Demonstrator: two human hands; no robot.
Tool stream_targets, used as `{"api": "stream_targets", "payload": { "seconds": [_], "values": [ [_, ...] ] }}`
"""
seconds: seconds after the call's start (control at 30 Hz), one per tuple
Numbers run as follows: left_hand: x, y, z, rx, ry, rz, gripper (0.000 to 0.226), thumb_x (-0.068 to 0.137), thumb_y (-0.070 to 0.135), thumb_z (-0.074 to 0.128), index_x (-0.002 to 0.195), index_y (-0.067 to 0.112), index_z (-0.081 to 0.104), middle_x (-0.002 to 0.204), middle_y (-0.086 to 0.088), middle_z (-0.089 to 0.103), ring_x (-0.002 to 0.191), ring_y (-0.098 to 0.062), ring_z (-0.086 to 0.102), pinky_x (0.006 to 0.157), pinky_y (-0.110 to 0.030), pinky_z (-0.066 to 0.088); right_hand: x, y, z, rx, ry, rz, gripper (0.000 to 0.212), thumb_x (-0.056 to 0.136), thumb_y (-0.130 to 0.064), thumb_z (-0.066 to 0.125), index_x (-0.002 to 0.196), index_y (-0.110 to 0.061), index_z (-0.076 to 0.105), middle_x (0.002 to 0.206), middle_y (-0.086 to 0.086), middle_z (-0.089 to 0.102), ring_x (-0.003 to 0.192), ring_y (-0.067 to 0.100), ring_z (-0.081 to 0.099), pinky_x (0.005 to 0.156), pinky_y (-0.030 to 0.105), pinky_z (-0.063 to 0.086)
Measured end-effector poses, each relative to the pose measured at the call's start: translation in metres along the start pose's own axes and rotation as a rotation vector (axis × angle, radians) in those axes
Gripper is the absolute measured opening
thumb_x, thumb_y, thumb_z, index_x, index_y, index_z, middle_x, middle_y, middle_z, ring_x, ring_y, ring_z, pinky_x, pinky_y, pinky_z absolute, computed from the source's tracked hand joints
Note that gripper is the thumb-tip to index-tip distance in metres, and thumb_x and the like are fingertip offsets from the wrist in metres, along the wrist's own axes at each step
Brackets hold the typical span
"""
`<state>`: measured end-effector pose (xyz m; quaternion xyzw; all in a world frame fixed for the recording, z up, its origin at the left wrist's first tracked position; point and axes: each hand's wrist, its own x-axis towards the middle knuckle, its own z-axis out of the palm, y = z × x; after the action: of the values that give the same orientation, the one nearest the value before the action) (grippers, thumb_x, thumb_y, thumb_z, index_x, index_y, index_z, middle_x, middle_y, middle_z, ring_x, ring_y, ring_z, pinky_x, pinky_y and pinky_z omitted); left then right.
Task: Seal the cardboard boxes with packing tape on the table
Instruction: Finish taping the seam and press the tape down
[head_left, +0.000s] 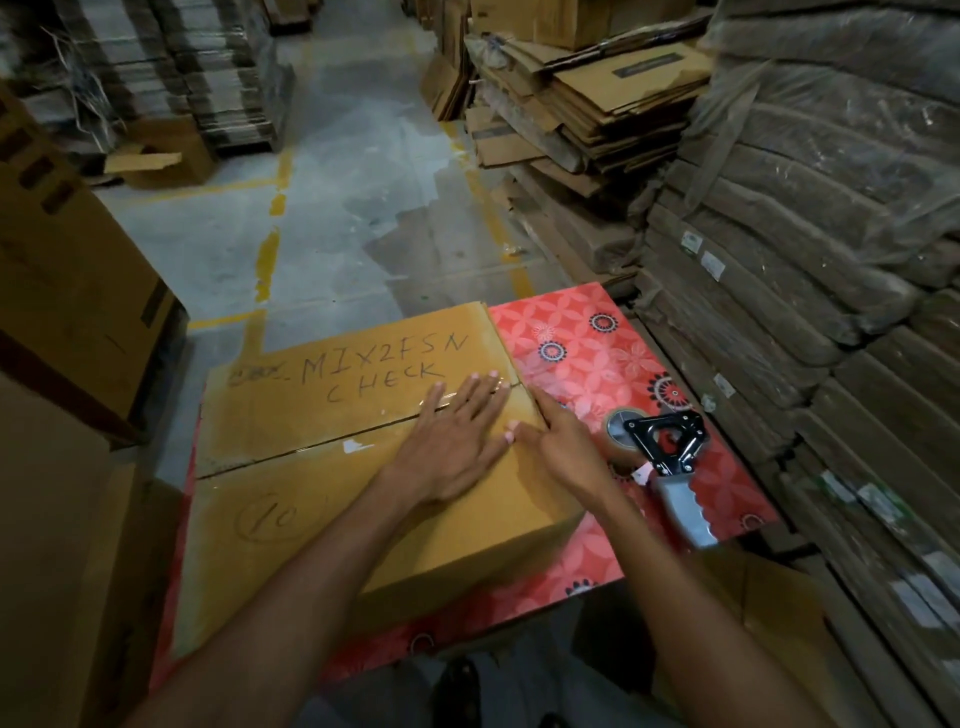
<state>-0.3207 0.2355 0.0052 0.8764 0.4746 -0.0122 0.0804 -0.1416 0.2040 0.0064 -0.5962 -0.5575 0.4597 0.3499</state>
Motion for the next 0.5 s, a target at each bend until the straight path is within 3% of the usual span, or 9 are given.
{"api": "stream_targets", "payload": {
  "seconds": [0.1, 0.17, 0.27, 0.37, 0.43, 0.5],
  "values": [
    [0.027, -0.006, -0.002, 0.039, -0.008, 0.053, 0.072, 0.098, 0.066, 0.004, 0.159, 0.030, -0.010, 0.165, 0.008, -0.015, 0.152, -0.011, -0.016, 0.123, -0.052, -0.004, 0.005, 0.009, -0.014, 0.069, -0.051, 0.030, 0.040, 0.096, -0.034, 0.060, 0.136, -0.038, 0.060, 0.124, -0.014, 0.070, 0.110, 0.009, 0.068, 0.095, 0.035, 0.054],
    [0.039, -0.009, -0.002, 0.054, -0.011, 0.061, 0.071, 0.098, 0.065, 0.004, 0.159, 0.030, -0.010, 0.165, 0.009, -0.016, 0.152, -0.011, -0.015, 0.123, -0.052, -0.005, -0.001, 0.024, -0.023, 0.027, -0.028, 0.072, 0.033, 0.103, -0.038, 0.054, 0.129, -0.026, 0.068, 0.119, -0.009, 0.071, 0.100, 0.003, 0.067, 0.093, 0.032, 0.052],
    [0.048, -0.005, 0.001, 0.016, 0.024, 0.018, 0.070, 0.097, 0.069, 0.004, 0.158, 0.036, -0.008, 0.164, 0.014, -0.013, 0.152, -0.008, -0.012, 0.123, -0.050, -0.006, -0.005, 0.069, -0.047, -0.134, 0.307, 0.196, 0.035, 0.102, -0.040, 0.050, 0.116, -0.017, 0.072, 0.111, 0.002, 0.073, 0.099, 0.021, 0.069, 0.095, 0.042, 0.053],
    [0.058, 0.001, 0.005, -0.008, 0.042, -0.023, 0.071, 0.095, 0.073, 0.003, 0.158, 0.040, -0.004, 0.165, 0.015, -0.010, 0.153, -0.007, -0.010, 0.123, -0.050, -0.005, -0.006, 0.126, -0.086, -0.492, 0.614, 0.466, 0.039, 0.089, -0.028, 0.057, 0.127, -0.019, 0.064, 0.124, 0.012, 0.067, 0.114, 0.037, 0.062, 0.099, 0.047, 0.048],
    [0.064, 0.004, 0.006, -0.011, 0.056, -0.044, 0.072, 0.095, 0.073, 0.003, 0.158, 0.039, -0.002, 0.165, 0.014, -0.009, 0.153, -0.008, -0.010, 0.123, -0.051, -0.005, -0.008, 0.156, -0.100, -0.650, 0.500, 0.623, 0.045, 0.089, -0.043, 0.053, 0.121, -0.013, 0.062, 0.117, 0.017, 0.062, 0.115, 0.037, 0.059, 0.093, 0.043, 0.047],
    [0.070, 0.007, 0.008, -0.014, 0.071, -0.054, 0.072, 0.095, 0.073, 0.003, 0.158, 0.039, -0.001, 0.166, 0.014, -0.008, 0.153, -0.008, -0.009, 0.123, -0.051, -0.005, -0.004, 0.180, -0.100, -0.588, 0.335, 0.709, 0.042, 0.091, -0.047, 0.052, 0.105, -0.010, 0.066, 0.099, 0.014, 0.062, 0.095, 0.028, 0.061, 0.077, 0.032, 0.045]
  ]
}}
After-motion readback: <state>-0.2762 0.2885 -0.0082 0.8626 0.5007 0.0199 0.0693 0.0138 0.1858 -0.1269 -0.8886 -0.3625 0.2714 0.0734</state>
